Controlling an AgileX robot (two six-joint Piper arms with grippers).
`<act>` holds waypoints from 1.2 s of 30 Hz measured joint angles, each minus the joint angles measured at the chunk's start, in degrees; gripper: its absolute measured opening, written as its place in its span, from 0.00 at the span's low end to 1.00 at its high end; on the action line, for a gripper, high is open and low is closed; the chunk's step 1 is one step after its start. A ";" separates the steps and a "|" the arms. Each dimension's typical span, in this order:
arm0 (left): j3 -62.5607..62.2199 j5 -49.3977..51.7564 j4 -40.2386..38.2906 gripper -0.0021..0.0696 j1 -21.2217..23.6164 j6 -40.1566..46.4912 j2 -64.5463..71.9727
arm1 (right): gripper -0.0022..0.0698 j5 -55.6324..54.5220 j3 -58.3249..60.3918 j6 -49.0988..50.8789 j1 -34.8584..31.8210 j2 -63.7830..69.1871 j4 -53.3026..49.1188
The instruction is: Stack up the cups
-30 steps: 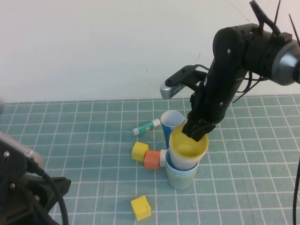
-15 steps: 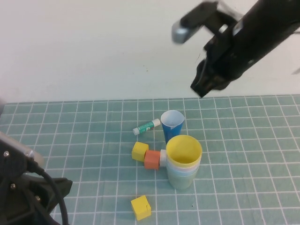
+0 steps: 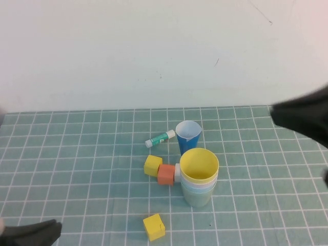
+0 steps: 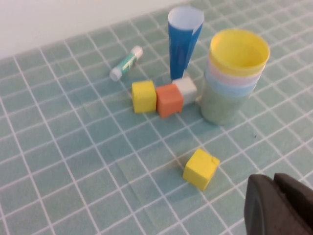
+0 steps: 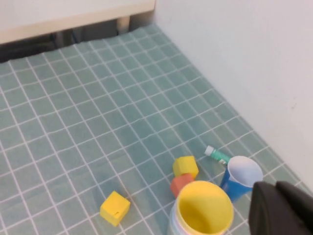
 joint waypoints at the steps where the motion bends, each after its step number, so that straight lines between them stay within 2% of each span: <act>1: 0.72 0.00 0.00 0.03 0.00 0.00 -1.99 | 0.03 -0.91 2.61 -0.42 0.00 -3.15 0.25; 7: 2.92 -0.09 0.50 0.03 0.00 0.00 -11.97 | 0.03 -3.40 14.90 -3.17 0.00 -20.96 2.17; 15: 4.47 3.22 0.60 0.03 0.00 0.00 -14.99 | 0.03 -3.52 25.18 -3.39 0.00 -37.40 2.94; 23: 4.57 7.16 0.60 0.03 0.00 0.00 -14.99 | 0.03 -3.38 30.15 -3.39 0.00 -39.52 2.94; 36: 5.06 7.68 0.60 0.03 0.00 0.00 -14.99 | 0.03 -3.05 32.80 -3.39 0.00 -39.52 3.15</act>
